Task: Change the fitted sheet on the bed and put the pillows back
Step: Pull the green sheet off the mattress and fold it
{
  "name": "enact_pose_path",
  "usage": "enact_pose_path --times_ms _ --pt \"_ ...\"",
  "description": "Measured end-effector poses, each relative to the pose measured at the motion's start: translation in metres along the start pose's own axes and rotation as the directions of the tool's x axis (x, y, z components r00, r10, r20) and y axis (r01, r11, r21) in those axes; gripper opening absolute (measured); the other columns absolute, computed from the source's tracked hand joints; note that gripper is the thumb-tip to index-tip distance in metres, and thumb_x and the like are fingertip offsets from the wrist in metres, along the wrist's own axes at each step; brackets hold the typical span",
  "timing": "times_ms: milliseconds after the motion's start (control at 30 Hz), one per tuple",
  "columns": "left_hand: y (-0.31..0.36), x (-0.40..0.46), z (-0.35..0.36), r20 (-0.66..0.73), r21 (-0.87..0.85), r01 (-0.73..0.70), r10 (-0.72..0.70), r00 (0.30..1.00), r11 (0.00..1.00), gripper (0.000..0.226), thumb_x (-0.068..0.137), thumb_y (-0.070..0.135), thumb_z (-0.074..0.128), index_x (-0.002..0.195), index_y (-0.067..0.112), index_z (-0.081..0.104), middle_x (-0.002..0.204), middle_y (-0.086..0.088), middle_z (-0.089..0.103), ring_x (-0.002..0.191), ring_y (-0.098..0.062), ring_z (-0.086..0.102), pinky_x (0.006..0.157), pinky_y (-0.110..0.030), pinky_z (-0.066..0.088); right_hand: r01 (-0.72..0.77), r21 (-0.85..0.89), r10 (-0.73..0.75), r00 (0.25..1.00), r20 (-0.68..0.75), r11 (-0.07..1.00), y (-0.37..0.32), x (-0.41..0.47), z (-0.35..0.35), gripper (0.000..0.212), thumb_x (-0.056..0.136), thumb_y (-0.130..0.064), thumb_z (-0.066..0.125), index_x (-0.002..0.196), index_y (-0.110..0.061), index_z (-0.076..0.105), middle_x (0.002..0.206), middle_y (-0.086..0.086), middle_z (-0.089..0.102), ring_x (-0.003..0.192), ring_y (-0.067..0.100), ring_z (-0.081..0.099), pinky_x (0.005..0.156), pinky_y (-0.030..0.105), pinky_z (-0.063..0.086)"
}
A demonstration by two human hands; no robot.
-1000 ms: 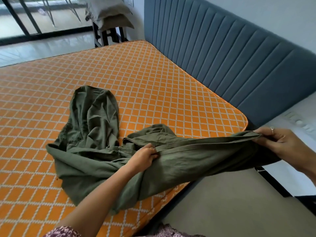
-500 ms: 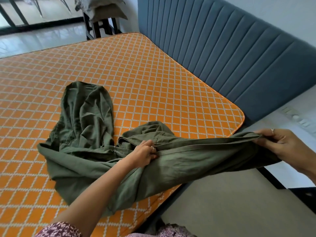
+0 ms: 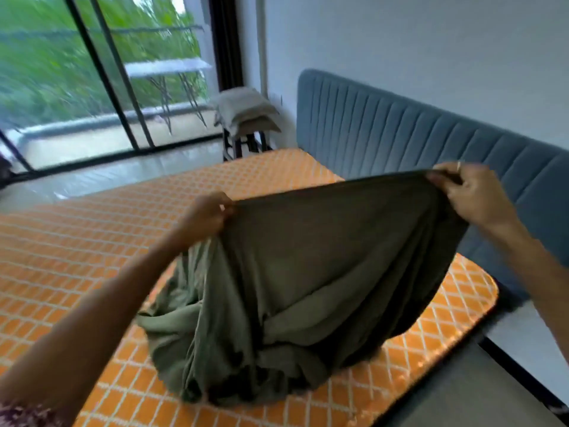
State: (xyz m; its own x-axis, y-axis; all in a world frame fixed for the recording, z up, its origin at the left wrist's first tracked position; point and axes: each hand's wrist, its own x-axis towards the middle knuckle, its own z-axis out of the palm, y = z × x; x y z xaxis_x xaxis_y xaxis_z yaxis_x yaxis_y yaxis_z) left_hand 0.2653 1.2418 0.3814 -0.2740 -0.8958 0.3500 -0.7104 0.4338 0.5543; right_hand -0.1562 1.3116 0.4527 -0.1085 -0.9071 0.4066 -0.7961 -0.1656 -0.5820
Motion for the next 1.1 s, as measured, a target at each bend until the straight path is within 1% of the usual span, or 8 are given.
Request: enact_pose_path --times_ms 133,233,433,600,700,900,1033,1100 --pt "0.058 0.057 -0.175 -0.324 0.258 -0.069 0.154 0.934 0.964 0.017 0.086 -0.012 0.053 0.097 -0.015 0.066 0.088 -0.025 0.063 0.083 -0.010 0.063 0.064 -0.014 0.036 0.280 -0.054 -0.284 0.917 -0.281 0.958 -0.111 0.095 -0.039 0.030 0.095 -0.022 0.057 0.096 0.007 0.066 0.085 0.029 0.063 0.085 0.032 0.061 0.063 0.027 0.026" --pt "0.129 0.073 -0.291 -0.543 0.419 -0.027 0.274 0.794 0.908 0.025 0.087 0.005 0.059 0.102 -0.013 0.066 0.097 -0.033 0.065 0.094 -0.039 0.062 0.075 -0.032 0.040 0.425 -0.140 -0.438 0.766 -0.472 0.894 -0.202 0.150 -0.094 0.036 0.094 -0.027 0.052 0.089 0.007 0.063 0.083 0.030 0.060 0.083 0.034 0.059 0.066 0.033 0.026" --pt "0.178 0.077 -0.363 -0.795 0.527 0.151 0.421 0.437 0.836 0.027 0.086 -0.003 0.041 0.103 -0.012 0.060 0.101 -0.036 0.060 0.097 -0.047 0.056 0.082 -0.043 0.031 0.479 -0.204 -0.469 0.539 -0.699 0.854 -0.313 0.204 -0.186 0.038 0.094 -0.038 0.045 0.095 -0.003 0.060 0.100 0.032 0.059 0.099 0.043 0.056 0.082 0.044 0.043" --pt "0.140 0.054 -0.311 -0.515 0.605 0.135 0.256 0.818 0.785 0.025 0.083 -0.011 0.049 0.101 -0.004 0.065 0.098 -0.029 0.066 0.097 -0.040 0.062 0.079 -0.037 0.044 0.341 -0.373 -0.504 0.640 -0.580 0.863 -0.304 0.194 -0.156 0.032 0.098 -0.032 0.047 0.115 -0.008 0.060 0.109 0.035 0.057 0.101 0.052 0.055 0.089 0.054 0.045" --pt "0.149 0.056 -0.360 -0.457 0.703 0.127 0.306 0.835 0.700 0.018 0.084 -0.005 0.053 0.097 -0.005 0.066 0.093 -0.031 0.065 0.091 -0.042 0.064 0.077 -0.041 0.047 0.357 -0.376 -0.515 0.674 -0.530 0.855 -0.298 0.193 -0.148 0.032 0.099 -0.031 0.047 0.114 -0.006 0.061 0.109 0.034 0.058 0.100 0.052 0.056 0.090 0.052 0.044" --pt "0.174 0.080 -0.401 -0.671 0.639 0.100 0.489 0.556 0.763 0.017 0.088 0.000 0.053 0.094 -0.001 0.069 0.092 -0.027 0.066 0.090 -0.041 0.061 0.074 -0.037 0.042 0.330 -0.294 -0.442 0.638 -0.631 0.897 -0.306 0.203 -0.163 0.031 0.099 -0.034 0.046 0.113 -0.010 0.060 0.106 0.032 0.060 0.100 0.050 0.056 0.086 0.050 0.044" --pt "0.126 0.055 -0.345 -0.385 0.732 0.074 0.322 0.865 0.677 0.036 0.077 -0.012 0.047 0.103 0.001 0.067 0.102 -0.023 0.065 0.102 -0.037 0.060 0.083 -0.036 0.042 0.325 -0.473 -0.535 0.731 -0.423 0.819 -0.272 0.175 -0.125 0.031 0.099 -0.032 0.044 0.114 -0.010 0.058 0.100 0.032 0.061 0.092 0.048 0.059 0.079 0.045 0.044" --pt "0.136 0.055 -0.362 -0.321 0.776 0.104 0.247 0.915 0.622 0.036 0.076 -0.011 0.049 0.106 -0.001 0.067 0.105 -0.023 0.066 0.104 -0.036 0.060 0.085 -0.035 0.043 0.323 -0.473 -0.524 0.756 -0.391 0.820 -0.270 0.171 -0.125 0.030 0.099 -0.033 0.044 0.117 -0.013 0.058 0.103 0.031 0.061 0.093 0.047 0.060 0.082 0.046 0.045"
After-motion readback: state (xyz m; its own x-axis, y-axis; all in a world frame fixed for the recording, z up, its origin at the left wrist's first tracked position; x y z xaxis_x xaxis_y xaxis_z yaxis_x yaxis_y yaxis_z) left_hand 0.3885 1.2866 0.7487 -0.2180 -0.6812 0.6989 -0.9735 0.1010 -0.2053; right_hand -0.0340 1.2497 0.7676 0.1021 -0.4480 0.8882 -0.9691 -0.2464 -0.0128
